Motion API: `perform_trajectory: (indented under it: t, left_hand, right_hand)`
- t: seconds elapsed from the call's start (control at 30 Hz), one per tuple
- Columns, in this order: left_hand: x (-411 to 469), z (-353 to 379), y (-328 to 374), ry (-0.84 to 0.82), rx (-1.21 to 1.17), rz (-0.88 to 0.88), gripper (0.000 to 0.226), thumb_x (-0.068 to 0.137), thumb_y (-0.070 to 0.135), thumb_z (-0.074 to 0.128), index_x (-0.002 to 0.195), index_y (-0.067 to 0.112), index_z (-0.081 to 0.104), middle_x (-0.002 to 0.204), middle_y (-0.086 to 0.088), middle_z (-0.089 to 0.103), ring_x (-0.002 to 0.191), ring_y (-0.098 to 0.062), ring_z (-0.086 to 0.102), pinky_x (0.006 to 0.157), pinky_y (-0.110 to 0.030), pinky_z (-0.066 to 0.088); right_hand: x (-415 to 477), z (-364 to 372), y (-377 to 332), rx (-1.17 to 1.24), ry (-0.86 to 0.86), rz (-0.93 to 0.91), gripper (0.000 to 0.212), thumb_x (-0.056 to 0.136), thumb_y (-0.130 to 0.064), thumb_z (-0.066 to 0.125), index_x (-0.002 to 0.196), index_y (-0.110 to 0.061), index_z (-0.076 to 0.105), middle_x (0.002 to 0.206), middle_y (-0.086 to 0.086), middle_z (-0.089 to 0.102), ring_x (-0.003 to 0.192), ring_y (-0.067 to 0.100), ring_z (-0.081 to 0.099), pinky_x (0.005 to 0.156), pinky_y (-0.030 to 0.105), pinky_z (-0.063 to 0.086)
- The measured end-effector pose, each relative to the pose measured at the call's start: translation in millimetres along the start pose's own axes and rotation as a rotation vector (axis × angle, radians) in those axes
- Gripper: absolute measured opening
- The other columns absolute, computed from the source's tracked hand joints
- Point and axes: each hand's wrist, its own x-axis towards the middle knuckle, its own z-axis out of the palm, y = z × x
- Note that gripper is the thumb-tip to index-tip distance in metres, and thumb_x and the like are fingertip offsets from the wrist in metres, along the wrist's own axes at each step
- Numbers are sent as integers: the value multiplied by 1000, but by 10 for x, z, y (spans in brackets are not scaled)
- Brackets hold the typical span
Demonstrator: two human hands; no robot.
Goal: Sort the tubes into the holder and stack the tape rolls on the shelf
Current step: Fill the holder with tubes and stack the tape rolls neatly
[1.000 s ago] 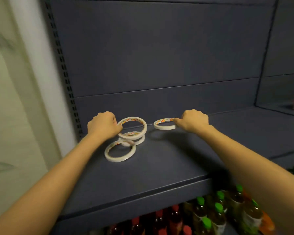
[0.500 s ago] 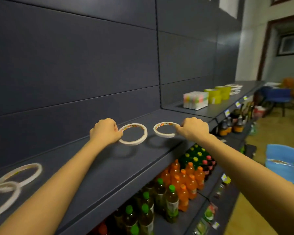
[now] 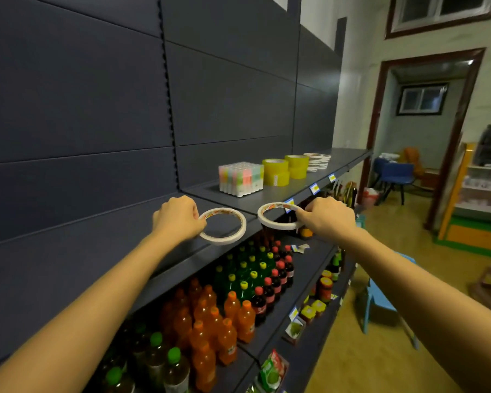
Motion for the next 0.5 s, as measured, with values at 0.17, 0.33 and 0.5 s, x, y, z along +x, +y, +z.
perform_trajectory:
  t: [0.17,0.33,0.5]
  left_hand:
    - [348,333,531,20,12,34,16,81,29,63,70,18,58,76,-1,62,83,-27,59,66,-30,38]
    - [758,596,962,-8,29,80,21,83,30,62,68,17,57,82,-7,67,87,-30,61,68,-32,43]
    - [1252,875,1423,-33,24,117,19,81,24,61,65,14,61,83,-11,69,87,-31,62,67,-30,42]
  right_hand:
    - [377,76,602,-11,-15,33,50,91,-53,41,81,-16,73,61,0,53,62,24,53,55,27,39]
    - [747,220,1046,28,-20,67,47,90,-49,44,68,-16,67,57,-1,51,55,19,49,49,24,34]
    - [1206,332,1456,22,-15,91,41,89,-47,44,77,-20,72,60,-2,54,60,20,53,55,27,41]
